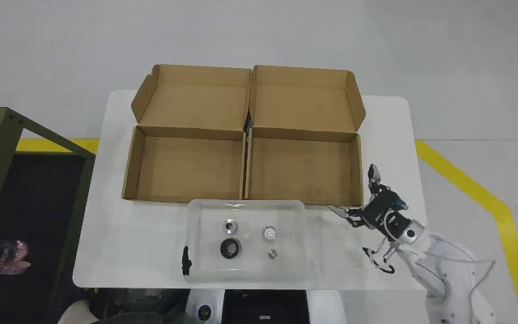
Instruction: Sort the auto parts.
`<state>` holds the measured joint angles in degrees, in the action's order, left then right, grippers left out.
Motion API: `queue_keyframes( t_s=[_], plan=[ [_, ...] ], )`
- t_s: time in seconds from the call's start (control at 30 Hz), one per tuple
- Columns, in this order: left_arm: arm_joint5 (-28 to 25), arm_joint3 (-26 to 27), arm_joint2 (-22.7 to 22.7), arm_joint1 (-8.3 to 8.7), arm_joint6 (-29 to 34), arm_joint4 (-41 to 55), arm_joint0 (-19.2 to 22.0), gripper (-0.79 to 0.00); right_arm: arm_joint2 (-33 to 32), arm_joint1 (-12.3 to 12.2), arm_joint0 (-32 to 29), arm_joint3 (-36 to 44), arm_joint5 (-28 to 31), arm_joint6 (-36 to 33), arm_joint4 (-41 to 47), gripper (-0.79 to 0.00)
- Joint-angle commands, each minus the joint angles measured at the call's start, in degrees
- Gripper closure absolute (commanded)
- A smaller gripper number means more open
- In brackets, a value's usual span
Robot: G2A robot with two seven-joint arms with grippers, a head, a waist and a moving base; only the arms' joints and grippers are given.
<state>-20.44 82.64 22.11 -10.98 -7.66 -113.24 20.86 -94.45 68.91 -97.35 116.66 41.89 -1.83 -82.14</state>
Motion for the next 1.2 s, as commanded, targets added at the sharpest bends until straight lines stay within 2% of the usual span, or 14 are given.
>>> queue_keyframes(
  t_s=[0.0,0.33,0.6,0.8,1.17],
  plan=[
    [0.0,0.0,0.0,0.00,0.0,0.0,0.0,-0.785,1.2,-0.2,1.0,0.5,2.6,-2.5,0.3,-0.785],
    [0.0,0.0,0.0,0.00,0.0,0.0,0.0,-0.785,9.1,-0.9,4.8,3.5,11.0,-11.5,2.0,-0.785],
    [0.0,0.0,0.0,0.00,0.0,0.0,0.0,-0.785,16.0,-1.2,7.3,5.0,14.1,-17.6,0.9,-0.785],
    [0.0,0.0,0.0,0.00,0.0,0.0,0.0,-0.785,21.0,-1.3,9.2,5.0,14.3,-23.2,1.2,-0.785],
    [0.0,0.0,0.0,0.00,0.0,0.0,0.0,-0.785,27.7,-1.4,12.7,2.9,11.1,-31.1,3.7,-0.785]
  ],
)
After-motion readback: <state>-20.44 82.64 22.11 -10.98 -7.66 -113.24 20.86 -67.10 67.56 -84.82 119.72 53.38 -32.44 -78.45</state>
